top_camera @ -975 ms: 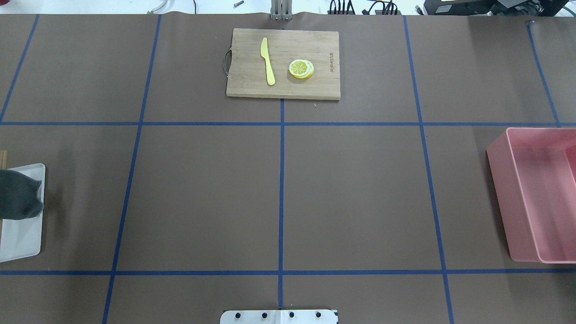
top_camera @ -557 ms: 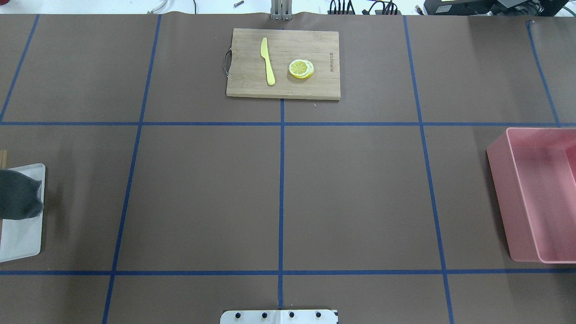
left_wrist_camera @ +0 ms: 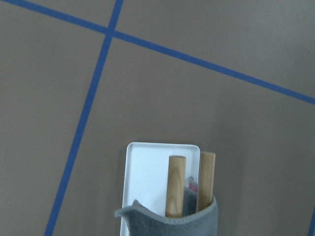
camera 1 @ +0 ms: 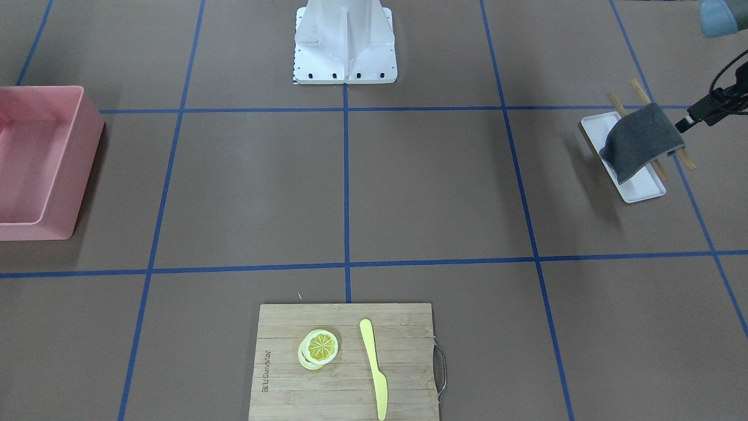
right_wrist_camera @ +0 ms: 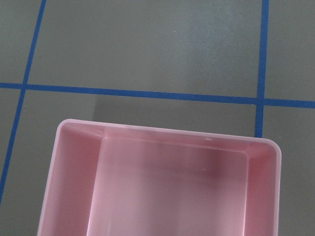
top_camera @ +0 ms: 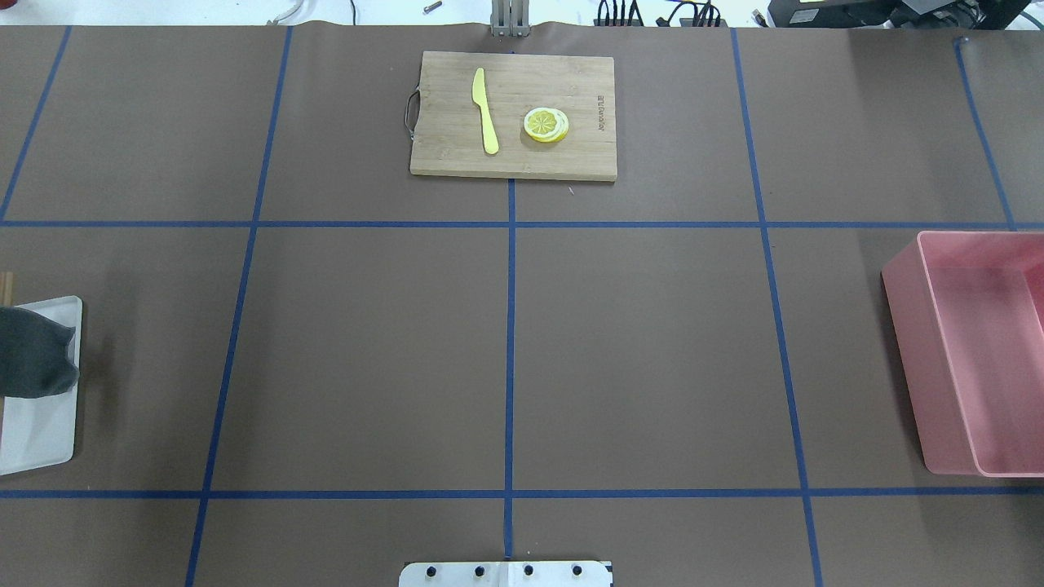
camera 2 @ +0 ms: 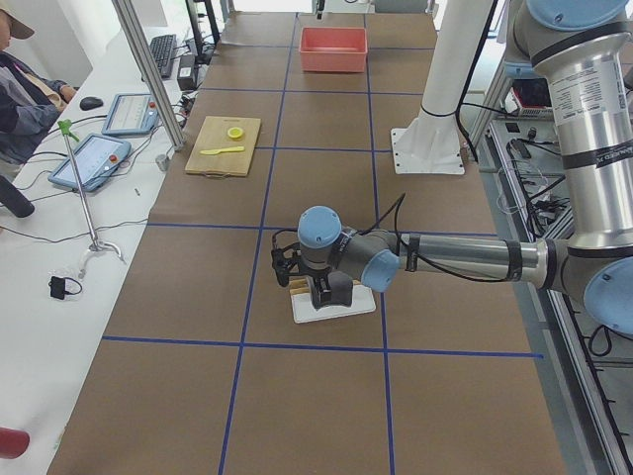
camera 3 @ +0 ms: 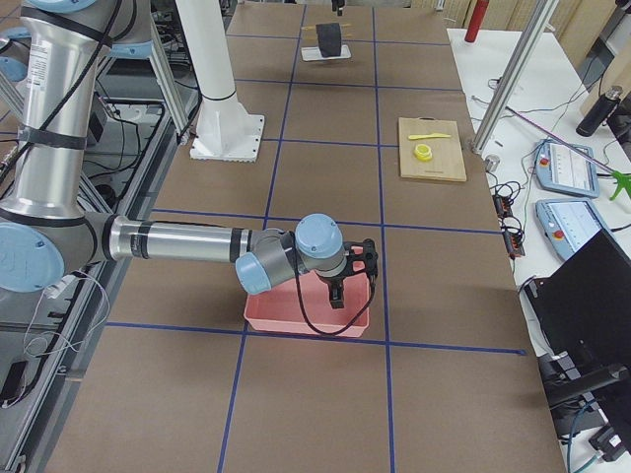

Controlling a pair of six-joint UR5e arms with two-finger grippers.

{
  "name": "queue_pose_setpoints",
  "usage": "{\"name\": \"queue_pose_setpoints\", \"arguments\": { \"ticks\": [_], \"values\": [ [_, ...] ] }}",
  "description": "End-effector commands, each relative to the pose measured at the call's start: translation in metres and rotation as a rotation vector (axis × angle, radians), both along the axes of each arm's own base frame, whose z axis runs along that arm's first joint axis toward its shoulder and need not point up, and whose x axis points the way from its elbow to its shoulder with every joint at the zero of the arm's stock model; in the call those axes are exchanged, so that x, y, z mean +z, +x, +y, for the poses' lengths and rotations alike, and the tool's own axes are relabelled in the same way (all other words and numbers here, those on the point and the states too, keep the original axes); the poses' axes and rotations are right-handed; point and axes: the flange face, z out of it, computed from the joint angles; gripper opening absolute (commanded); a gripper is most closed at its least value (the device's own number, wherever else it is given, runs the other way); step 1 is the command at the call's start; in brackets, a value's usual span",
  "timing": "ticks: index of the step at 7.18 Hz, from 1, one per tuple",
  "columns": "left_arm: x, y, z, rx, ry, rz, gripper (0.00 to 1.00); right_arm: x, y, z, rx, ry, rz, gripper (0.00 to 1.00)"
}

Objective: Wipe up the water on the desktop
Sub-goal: 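Lower the left gripper to the grey cloth on the white tray and grasp it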

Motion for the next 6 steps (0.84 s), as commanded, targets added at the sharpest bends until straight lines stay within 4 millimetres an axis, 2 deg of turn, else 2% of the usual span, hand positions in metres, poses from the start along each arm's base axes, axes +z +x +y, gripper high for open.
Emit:
{"name": "queue_pose_setpoints", "arguments": {
  "ticks": [1,4,6],
  "values": [
    [0.004,0.025,0.016,0.029,-0.034,0.003,0.87,0.01,-0.008,0.001,-0.024,-0.022,-0.014,1.0],
    [0.012,0.025,0.018,0.03,-0.049,-0.002,0.62,0.013,-0.013,0.0,-0.035,-0.029,-0.012,1.0],
    [0.019,0.023,0.023,0.03,-0.065,-0.008,0.57,0.016,-0.015,-0.003,-0.036,-0.036,-0.011,1.0]
  ]
}}
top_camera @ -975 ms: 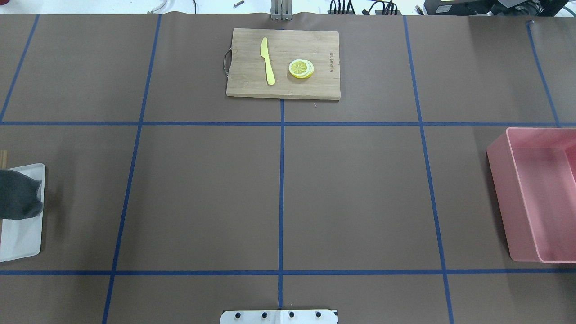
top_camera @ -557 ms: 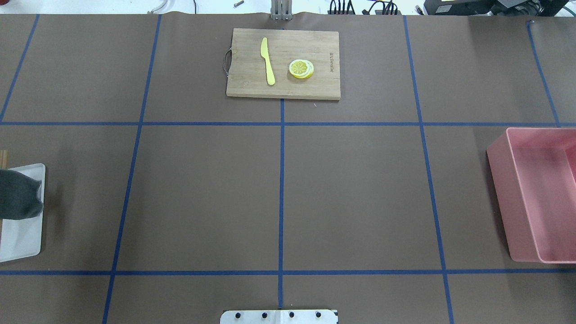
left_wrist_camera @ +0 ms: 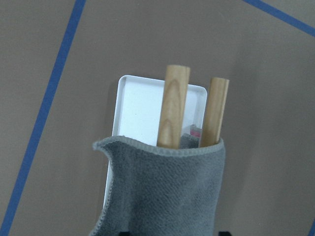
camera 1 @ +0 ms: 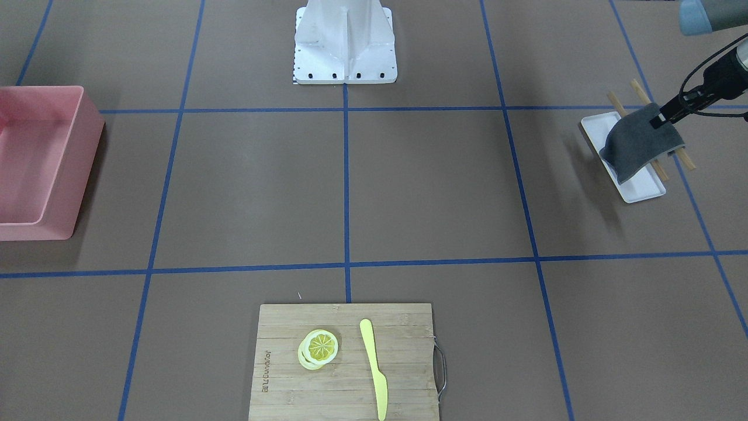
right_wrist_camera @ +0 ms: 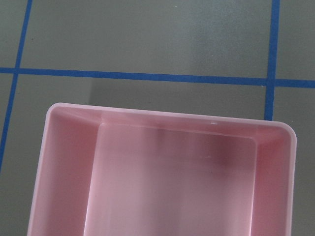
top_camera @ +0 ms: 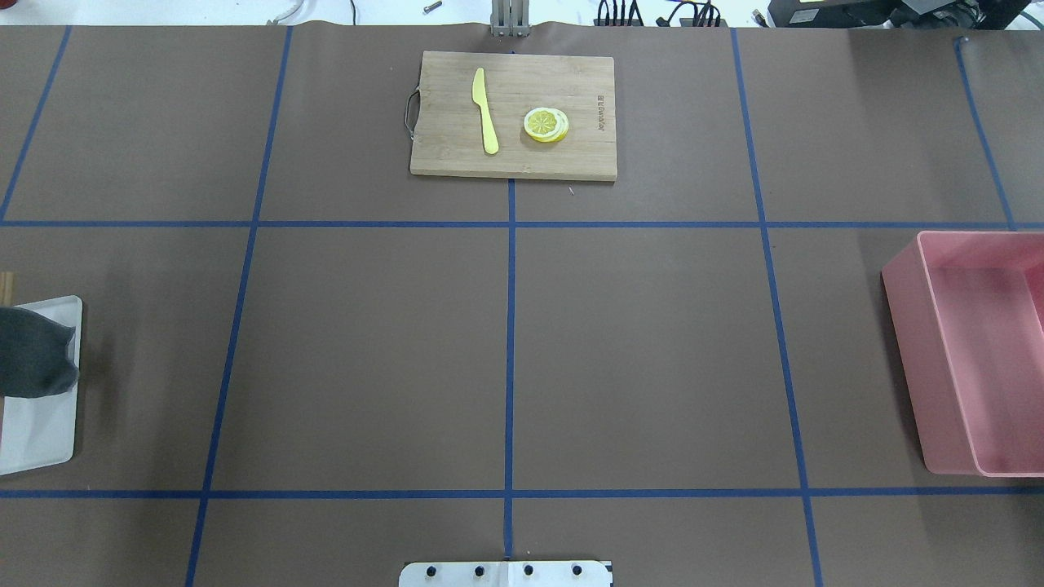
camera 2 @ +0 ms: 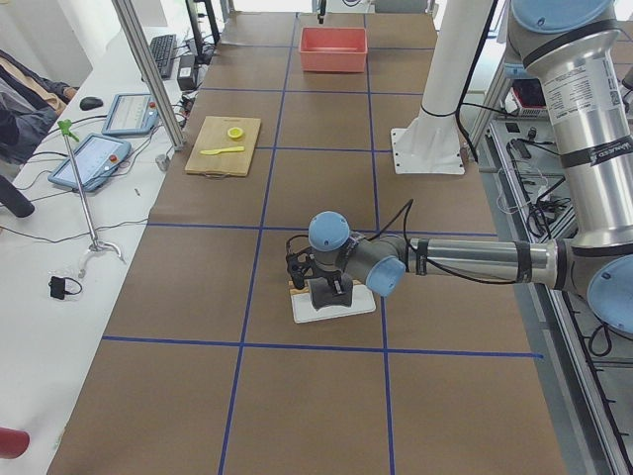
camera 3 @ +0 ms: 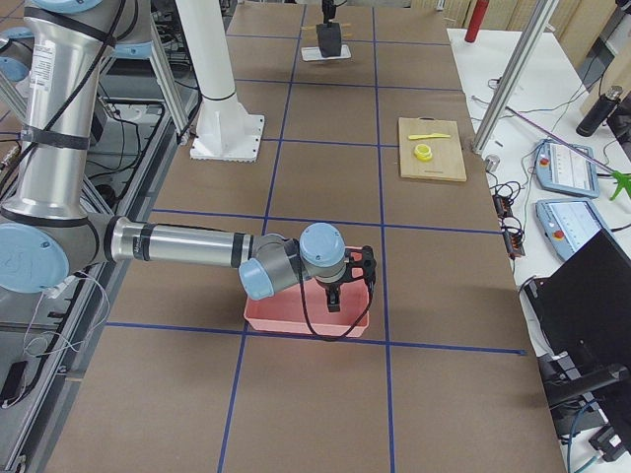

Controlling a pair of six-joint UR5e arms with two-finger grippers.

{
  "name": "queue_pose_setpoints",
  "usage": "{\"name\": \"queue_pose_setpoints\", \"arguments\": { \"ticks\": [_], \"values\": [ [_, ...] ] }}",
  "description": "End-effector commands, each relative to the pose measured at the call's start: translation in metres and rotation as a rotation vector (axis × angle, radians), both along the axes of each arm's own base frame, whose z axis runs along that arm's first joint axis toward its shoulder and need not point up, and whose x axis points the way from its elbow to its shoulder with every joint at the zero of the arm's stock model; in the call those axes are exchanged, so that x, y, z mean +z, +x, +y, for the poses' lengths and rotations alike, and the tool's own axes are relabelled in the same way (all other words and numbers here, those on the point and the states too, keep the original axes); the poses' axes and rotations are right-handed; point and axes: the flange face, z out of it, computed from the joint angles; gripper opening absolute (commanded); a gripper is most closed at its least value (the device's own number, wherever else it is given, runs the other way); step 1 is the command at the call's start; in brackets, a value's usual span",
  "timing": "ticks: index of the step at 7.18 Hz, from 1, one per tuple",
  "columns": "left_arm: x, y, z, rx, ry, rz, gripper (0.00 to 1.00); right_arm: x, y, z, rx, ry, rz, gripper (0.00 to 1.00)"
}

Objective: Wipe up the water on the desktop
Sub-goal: 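Lower the left gripper to the grey cloth on the white tray and grasp it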

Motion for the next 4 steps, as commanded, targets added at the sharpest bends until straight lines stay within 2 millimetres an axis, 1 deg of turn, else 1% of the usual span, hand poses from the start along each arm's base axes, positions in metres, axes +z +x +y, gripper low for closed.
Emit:
{"name": "queue_pose_setpoints", "arguments": {
  "ticks": [1,2,3,4],
  "values": [
    [0.0056,-0.0006,0.0019,-0.001,-0.013,-0.004,0.43,0.0023,-0.0023,-0.0034,-0.004,-0.004,0.0,1.0],
    [0.0055,-0.0011,0.0019,-0.002,-0.014,-0.003,0.2,0.002,-0.002,-0.0054,-0.002,-0.003,-0.001,1.0],
    [0.0057,-0.0017,0.0018,-0.004,-0.015,-0.004,0.03,0.002,-0.0026,-0.0054,-0.004,-0.003,-0.001,1.0],
    [0.0039,-0.0026,0.0017,-0.005,-0.015,0.001,0.0,0.002,-0.0026,-0.0054,-0.003,-0.004,-0.001,1.0]
  ]
}}
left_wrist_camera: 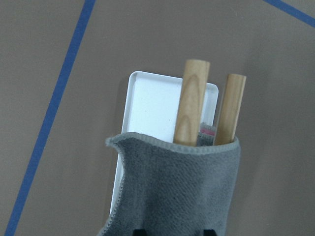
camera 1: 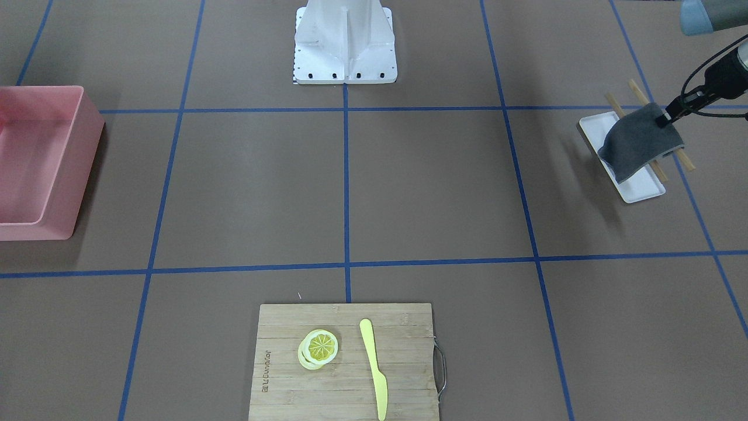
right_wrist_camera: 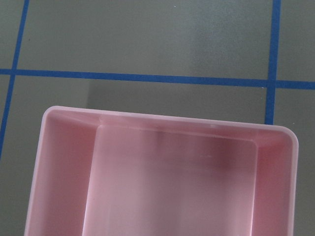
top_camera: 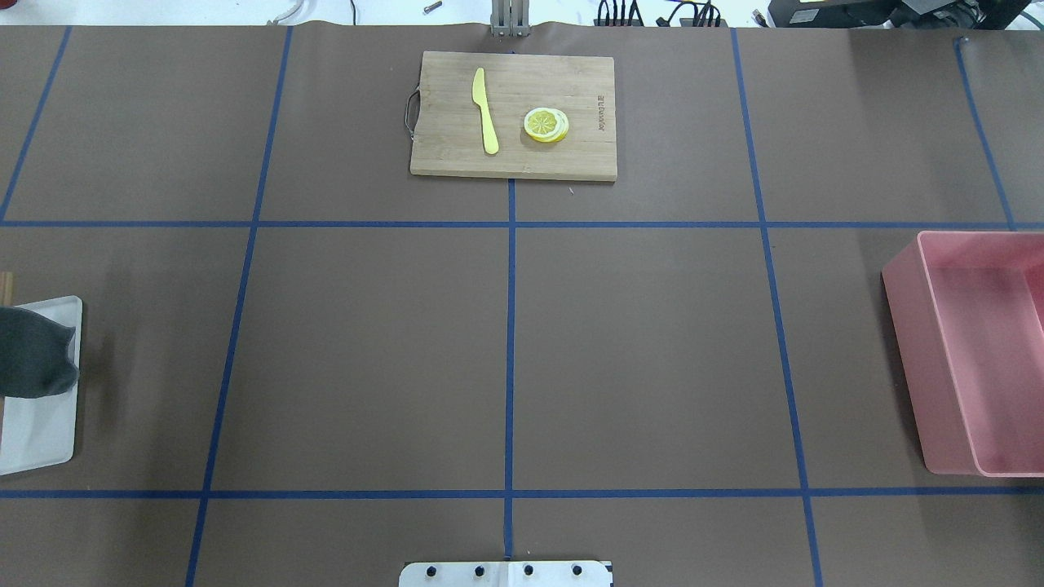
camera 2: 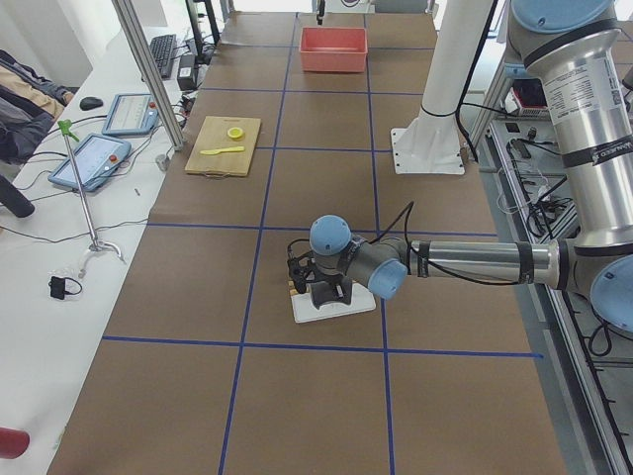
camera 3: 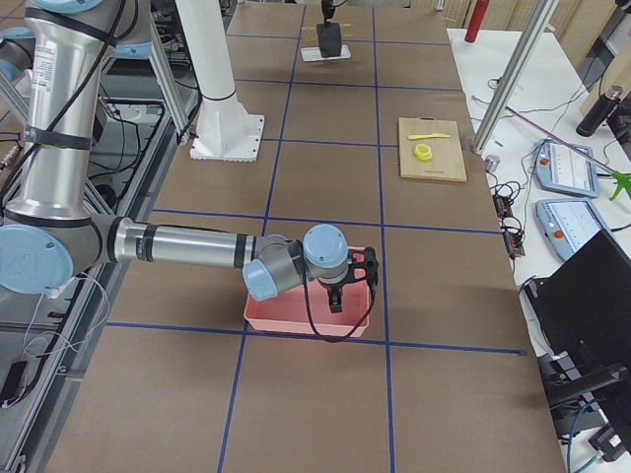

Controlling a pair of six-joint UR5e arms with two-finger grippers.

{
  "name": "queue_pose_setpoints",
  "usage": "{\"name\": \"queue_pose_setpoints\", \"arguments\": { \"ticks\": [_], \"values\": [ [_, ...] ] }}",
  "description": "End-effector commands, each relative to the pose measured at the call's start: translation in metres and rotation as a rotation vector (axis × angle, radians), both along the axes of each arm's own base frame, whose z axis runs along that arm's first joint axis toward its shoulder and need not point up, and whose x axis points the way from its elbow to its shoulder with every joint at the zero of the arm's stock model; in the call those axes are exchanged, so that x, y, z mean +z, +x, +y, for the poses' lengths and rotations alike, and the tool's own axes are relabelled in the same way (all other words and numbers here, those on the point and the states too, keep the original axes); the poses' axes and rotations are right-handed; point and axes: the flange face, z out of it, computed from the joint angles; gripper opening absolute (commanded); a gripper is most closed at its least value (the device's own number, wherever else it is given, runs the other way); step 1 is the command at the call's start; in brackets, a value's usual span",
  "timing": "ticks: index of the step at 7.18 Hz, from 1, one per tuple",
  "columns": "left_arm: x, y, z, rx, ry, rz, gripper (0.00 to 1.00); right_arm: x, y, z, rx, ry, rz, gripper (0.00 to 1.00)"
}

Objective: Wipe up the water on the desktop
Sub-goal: 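Lower the left gripper to the grey cloth on the white tray and grasp it, then lift the grey cloth with the left gripper and carry it toward the table center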

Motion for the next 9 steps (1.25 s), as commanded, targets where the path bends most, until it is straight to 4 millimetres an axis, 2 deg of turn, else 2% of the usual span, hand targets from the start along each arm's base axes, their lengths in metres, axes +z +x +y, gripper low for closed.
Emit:
{"name": "queue_pose_setpoints", "arguments": {
  "ticks": [1,2,3,5,6,7,8,9],
  "values": [
    [-0.004,-0.002,0.0,-0.004,0.003,0.009,0.0,0.001,0.0,0.0,-0.001,-0.003,0.0,1.0],
    [-0.009,-0.005,0.001,-0.007,0.011,0.013,0.0,0.001,0.0,0.0,0.0,-0.002,0.0,1.0],
    [-0.027,-0.007,0.001,-0.012,0.039,0.029,0.0,0.0,0.0,-0.001,0.0,-0.001,0.0,1.0],
    [-0.069,-0.023,-0.008,-0.013,0.041,0.159,0.0,-0.022,-0.006,-0.022,0.007,0.03,-0.011,1.0],
    [-0.101,-0.029,-0.036,-0.058,0.075,0.188,0.0,-0.046,-0.022,-0.03,0.004,0.036,-0.026,1.0],
    [-0.173,-0.01,-0.082,-0.133,0.023,0.245,0.0,-0.089,-0.048,-0.046,0.003,0.045,-0.057,1.0],
    [-0.23,0.026,-0.103,-0.144,-0.036,0.288,0.0,-0.14,-0.085,-0.054,0.007,0.017,-0.101,1.0],
    [-0.304,0.079,-0.117,-0.134,-0.11,0.342,0.0,-0.2,-0.13,-0.056,-0.017,0.036,-0.145,1.0]
  ]
}}
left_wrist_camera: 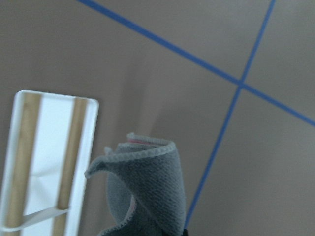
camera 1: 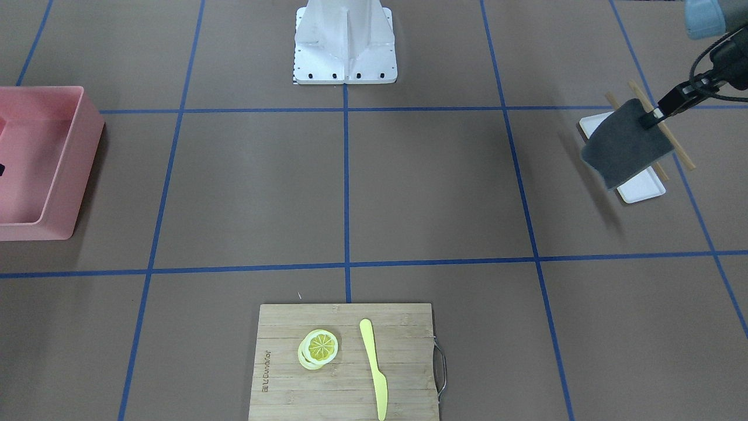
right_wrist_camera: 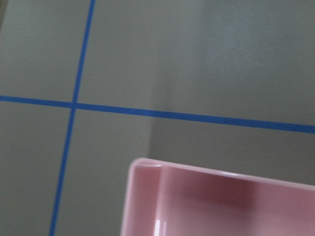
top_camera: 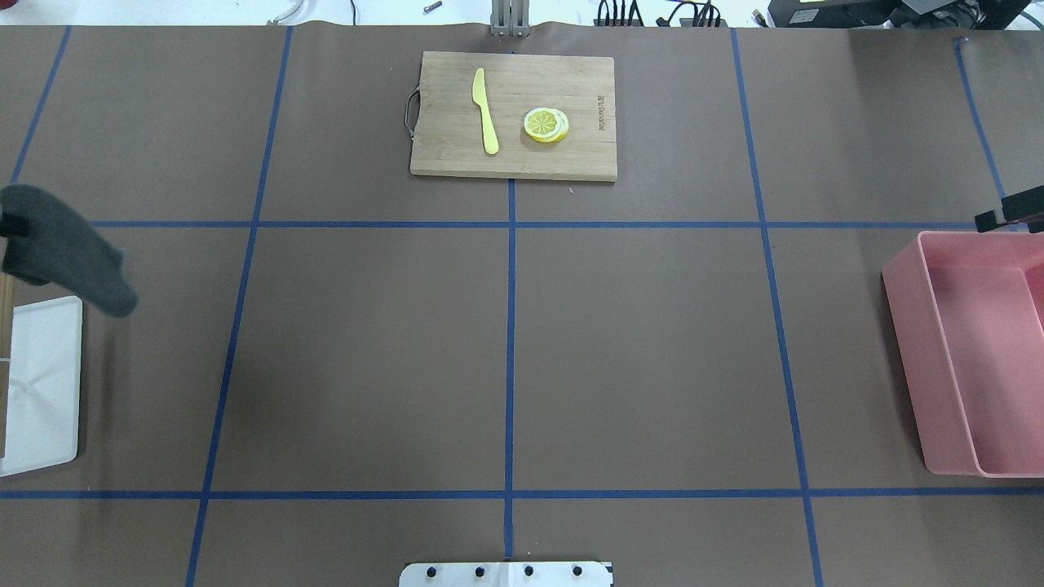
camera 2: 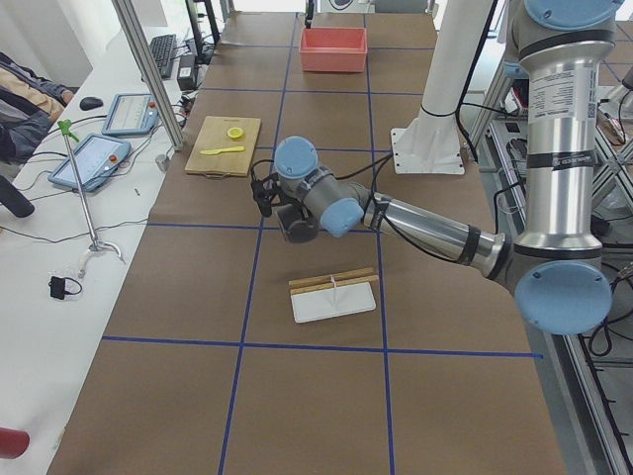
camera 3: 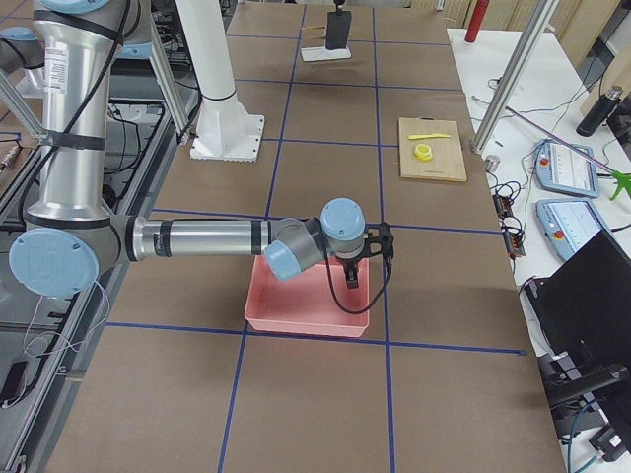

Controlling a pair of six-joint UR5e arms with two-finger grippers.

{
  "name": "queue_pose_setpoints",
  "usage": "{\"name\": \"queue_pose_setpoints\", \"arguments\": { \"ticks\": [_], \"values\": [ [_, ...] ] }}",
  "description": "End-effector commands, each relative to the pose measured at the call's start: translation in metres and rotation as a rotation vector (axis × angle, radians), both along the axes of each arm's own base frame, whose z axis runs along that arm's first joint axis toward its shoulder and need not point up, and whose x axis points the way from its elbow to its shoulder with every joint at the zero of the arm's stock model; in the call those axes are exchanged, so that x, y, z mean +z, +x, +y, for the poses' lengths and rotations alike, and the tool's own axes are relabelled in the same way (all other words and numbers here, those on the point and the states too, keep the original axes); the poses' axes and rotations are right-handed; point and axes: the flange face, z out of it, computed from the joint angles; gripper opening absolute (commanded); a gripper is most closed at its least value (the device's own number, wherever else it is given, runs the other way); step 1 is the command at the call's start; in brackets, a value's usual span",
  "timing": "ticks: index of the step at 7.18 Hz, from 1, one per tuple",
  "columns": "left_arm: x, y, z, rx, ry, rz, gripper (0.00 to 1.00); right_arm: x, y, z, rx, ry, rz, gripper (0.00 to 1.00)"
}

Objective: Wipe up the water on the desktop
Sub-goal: 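Lift the grey cloth with the left gripper and carry it toward the table center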

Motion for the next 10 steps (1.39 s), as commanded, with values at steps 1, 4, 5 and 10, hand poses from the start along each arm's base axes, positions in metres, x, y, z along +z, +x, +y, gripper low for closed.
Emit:
{"name": "queue_pose_setpoints", "arguments": {
  "ticks": [1,4,5,10],
  "values": [
    [-0.144,0.111,-0.018,0.004,-0.134,0.101,0.0,-0.134,-0.098,-0.004,-0.008,0.044,-0.087,1.0],
    [-0.283,0.273,-0.006,-0.066,-0.204,-0.016,0.0,-0.273,-0.278,0.08,0.153,0.189,-0.153,1.0],
    [-0.306,0.308,0.0,-0.078,-0.22,-0.036,0.0,-0.297,-0.318,0.112,0.216,0.262,-0.163,0.99],
    [-0.34,0.345,0.031,-0.08,-0.242,-0.01,0.0,-0.342,-0.361,0.148,0.284,0.459,-0.152,0.79]
  ]
}}
